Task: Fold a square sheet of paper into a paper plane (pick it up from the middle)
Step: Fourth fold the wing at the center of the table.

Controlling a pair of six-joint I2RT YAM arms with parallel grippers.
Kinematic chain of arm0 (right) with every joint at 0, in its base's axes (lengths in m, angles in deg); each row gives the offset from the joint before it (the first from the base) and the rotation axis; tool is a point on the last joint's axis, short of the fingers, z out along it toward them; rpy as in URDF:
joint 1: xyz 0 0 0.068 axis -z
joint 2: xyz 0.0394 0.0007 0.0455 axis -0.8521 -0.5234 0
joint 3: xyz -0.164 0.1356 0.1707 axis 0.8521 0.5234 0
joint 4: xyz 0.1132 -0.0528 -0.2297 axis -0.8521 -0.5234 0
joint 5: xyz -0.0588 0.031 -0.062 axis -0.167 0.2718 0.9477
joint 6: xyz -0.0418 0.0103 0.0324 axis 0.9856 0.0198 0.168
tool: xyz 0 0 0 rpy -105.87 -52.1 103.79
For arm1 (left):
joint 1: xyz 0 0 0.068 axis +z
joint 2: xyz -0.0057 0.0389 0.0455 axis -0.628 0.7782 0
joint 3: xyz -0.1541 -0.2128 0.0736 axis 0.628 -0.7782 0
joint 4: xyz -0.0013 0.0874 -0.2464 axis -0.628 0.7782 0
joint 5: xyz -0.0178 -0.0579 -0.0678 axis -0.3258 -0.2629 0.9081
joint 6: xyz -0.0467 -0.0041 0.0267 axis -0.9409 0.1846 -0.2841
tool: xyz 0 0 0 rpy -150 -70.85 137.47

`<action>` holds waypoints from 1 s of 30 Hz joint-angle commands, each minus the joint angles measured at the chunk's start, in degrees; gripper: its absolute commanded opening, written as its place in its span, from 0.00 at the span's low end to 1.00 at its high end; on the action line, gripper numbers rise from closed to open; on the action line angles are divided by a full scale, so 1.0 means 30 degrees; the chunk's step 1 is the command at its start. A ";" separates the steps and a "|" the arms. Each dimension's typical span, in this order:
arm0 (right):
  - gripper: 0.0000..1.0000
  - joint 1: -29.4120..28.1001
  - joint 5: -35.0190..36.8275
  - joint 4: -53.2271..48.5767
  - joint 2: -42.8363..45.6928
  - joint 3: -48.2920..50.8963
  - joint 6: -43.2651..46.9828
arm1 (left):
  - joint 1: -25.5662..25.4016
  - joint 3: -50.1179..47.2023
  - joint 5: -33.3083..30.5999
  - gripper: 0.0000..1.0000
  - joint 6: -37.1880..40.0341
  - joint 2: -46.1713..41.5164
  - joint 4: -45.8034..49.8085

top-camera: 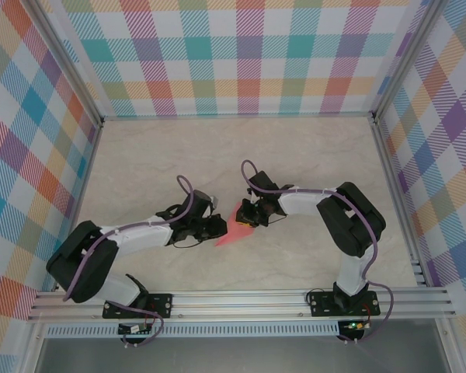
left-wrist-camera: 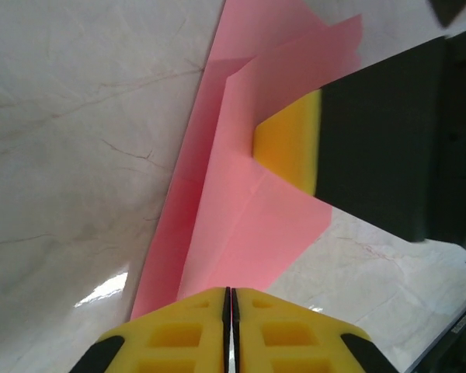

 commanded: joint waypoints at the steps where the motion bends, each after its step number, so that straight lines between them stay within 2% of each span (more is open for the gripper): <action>1: 0.16 0.0091 0.1606 -0.1647 -0.1554 0.0701 0.0100 | -0.0296 0.0726 0.0695 0.09 -0.0634 0.1067 -0.1185; 11: 0.16 0.0181 0.1576 -0.1648 -0.1671 0.0840 0.0100 | -0.0338 0.0226 -0.0679 0.08 -0.0288 0.1594 0.0773; 30: 0.16 0.0329 0.1518 -0.1761 -0.2023 0.0853 -0.0076 | -0.0303 -0.1393 -0.1175 0.07 0.0048 0.0899 0.2399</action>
